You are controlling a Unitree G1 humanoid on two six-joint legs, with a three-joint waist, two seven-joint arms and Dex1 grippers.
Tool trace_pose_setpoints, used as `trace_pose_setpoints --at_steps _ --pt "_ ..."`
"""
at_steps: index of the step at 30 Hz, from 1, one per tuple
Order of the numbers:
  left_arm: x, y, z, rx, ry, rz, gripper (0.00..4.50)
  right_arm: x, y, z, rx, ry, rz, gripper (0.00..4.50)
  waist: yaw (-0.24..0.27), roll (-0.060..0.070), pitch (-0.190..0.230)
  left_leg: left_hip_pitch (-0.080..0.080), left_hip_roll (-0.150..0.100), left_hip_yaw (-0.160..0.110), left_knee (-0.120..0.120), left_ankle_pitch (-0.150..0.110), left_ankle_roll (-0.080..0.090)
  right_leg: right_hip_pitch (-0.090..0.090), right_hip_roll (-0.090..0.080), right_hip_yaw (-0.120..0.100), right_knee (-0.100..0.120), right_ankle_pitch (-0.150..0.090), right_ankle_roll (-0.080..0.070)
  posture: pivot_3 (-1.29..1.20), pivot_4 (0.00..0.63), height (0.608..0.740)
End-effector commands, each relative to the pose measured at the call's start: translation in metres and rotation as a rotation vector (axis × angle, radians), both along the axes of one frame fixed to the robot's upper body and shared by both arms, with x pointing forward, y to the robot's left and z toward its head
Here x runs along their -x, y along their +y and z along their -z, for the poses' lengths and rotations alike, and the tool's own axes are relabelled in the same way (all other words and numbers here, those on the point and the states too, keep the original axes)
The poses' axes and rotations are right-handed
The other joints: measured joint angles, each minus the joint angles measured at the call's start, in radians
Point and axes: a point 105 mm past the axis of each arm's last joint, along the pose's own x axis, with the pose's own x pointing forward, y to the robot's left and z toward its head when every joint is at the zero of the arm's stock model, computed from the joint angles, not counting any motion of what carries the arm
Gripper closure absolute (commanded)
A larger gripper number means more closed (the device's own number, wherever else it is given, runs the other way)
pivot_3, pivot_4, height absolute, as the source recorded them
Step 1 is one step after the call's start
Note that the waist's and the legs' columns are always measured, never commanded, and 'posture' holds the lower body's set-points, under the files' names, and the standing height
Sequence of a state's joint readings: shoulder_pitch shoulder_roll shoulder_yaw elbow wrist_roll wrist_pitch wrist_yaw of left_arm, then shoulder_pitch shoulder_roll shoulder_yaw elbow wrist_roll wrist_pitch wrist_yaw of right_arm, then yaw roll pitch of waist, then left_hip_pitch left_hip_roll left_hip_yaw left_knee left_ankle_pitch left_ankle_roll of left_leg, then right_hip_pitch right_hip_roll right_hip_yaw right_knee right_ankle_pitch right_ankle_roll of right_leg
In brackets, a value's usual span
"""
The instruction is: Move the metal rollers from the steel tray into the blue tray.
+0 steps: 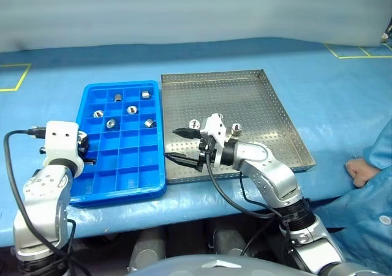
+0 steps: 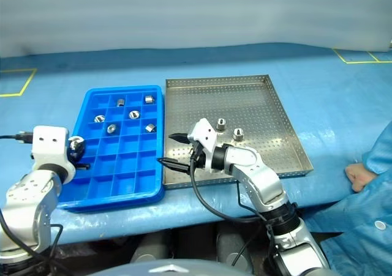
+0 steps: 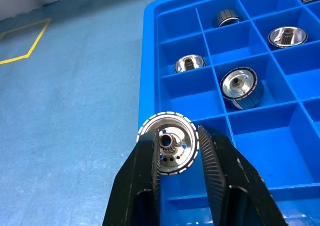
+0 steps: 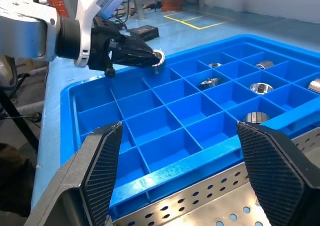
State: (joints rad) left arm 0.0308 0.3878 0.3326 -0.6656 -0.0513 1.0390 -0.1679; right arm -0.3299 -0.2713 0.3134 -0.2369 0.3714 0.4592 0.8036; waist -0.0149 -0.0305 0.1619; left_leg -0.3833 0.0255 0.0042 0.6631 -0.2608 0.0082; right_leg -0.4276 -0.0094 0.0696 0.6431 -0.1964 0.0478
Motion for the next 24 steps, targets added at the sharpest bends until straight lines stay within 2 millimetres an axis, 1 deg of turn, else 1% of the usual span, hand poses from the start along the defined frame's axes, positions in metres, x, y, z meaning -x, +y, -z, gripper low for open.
trace_pose_setpoints --at_steps 1,4,6,8,10,11,13,15,17,19,22,23,24 --pt "-0.005 -0.007 -0.008 -0.012 -0.045 0.032 1.67 -0.002 -0.002 -0.014 -0.026 -0.064 0.025 0.67 -0.003 0.0 0.0 0.0 0.0 0.0 0.0 0.0 0.0 0.0 0.0 0.0 0.0 0.0 0.0 0.04 0.15 0.74" --pt "-0.008 -0.013 -0.014 0.017 -0.089 0.06 0.7 -0.003 -0.002 -0.014 -0.025 -0.067 0.035 0.67 -0.004 0.0 0.0 0.0 0.0 0.0 0.0 0.0 0.0 0.0 0.0 0.0 0.0 0.0 0.0 0.04 0.15 0.74" --pt "-0.014 -0.032 -0.033 0.083 -0.197 0.171 0.7 -0.004 -0.004 -0.014 -0.022 -0.072 0.051 0.67 -0.004 0.0 0.0 0.0 0.0 0.0 0.0 0.0 0.0 0.0 0.0 0.0 0.0 0.0 0.0 0.02 0.15 0.74" --pt "-0.021 -0.059 -0.049 0.177 -0.277 0.313 0.7 -0.006 -0.008 -0.014 -0.013 -0.084 0.071 0.67 0.0 -0.001 0.0 -0.001 0.0 0.0 0.001 0.0 0.0 0.0 -0.001 -0.001 0.0 0.0 0.0 0.01 0.15 0.74" --pt "-0.028 -0.089 -0.053 0.218 -0.274 0.476 0.7 -0.007 -0.013 -0.016 -0.006 -0.097 0.089 0.67 0.001 -0.001 0.0 -0.001 0.0 0.0 0.002 0.0 0.0 0.0 -0.001 -0.001 0.0 0.0 0.0 0.0 0.15 0.74" --pt "-0.032 -0.107 -0.053 0.233 -0.241 0.574 0.7 -0.008 -0.015 -0.017 -0.005 -0.104 0.1 0.67 -0.001 -0.001 0.0 -0.002 -0.001 0.0 0.002 0.0 0.0 0.001 -0.001 -0.001 0.0 0.0 0.0 -0.02 0.15 0.74" --pt "-0.039 -0.135 -0.05 0.205 -0.179 0.711 0.7 -0.01 -0.02 -0.018 -0.003 -0.115 0.123 0.67 -0.002 -0.001 0.0 -0.001 -0.002 0.0 0.003 0.0 0.0 0.001 -0.001 0.0 0.0 0.0 0.001 -0.04 0.15 0.74" --pt "-0.049 -0.151 -0.045 0.154 -0.121 0.767 0.7 -0.011 -0.024 -0.018 0.005 -0.123 0.143 0.67 -0.012 -0.001 0.0 -0.001 -0.002 0.0 0.003 0.0 0.0 0.001 -0.001 0.0 0.0 0.0 0.001 -0.06 0.15 0.74" --pt "-0.063 -0.16 -0.036 0.1 -0.059 0.792 0.7 -0.011 -0.029 -0.017 0.013 -0.128 0.163 0.67 -0.024 -0.001 0.0 -0.001 -0.002 0.0 0.003 0.0 0.0 0.001 0.0 0.0 -0.001 0.001 0.001 -0.09 0.15 0.74" --pt "-0.078 -0.163 -0.024 0.047 -0.002 0.788 0.7 -0.01 -0.032 -0.016 0.019 -0.132 0.183 0.67 -0.042 -0.001 0.0 -0.001 -0.002 0.0 0.002 0.0 0.0 0.001 0.001 0.0 0.0 0.001 0.001 -0.12 0.15 0.74" --pt "-0.1 -0.166 -0.008 0.017 0.079 0.741 0.7 -0.008 -0.038 -0.015 0.021 -0.135 0.219 0.67 -0.064 -0.001 0.0 -0.001 -0.001 0.0 0.001 0.0 0.0 0.0 0.001 0.0 0.0 0.001 0.001 -0.16 0.15 0.74" --pt "-0.105 -0.167 -0.004 0.008 0.095 0.732 0.7 -0.007 -0.039 -0.014 0.02 -0.134 0.231 0.67 -0.068 -0.001 0.0 -0.002 -0.001 -0.001 0.001 0.0 0.0 0.0 0.001 0.0 0.0 0.001 0.002 -0.17 0.15 0.74" --pt "-0.11 -0.17 -0.002 0.003 0.107 0.73 0.7 -0.007 -0.04 -0.014 0.018 -0.134 0.242 0.67 -0.075 -0.001 0.0 -0.002 -0.001 -0.001 0.001 0.0 0.0 0.0 0.001 0.0 0.0 0.004 0.006 -0.19 0.15 0.74"
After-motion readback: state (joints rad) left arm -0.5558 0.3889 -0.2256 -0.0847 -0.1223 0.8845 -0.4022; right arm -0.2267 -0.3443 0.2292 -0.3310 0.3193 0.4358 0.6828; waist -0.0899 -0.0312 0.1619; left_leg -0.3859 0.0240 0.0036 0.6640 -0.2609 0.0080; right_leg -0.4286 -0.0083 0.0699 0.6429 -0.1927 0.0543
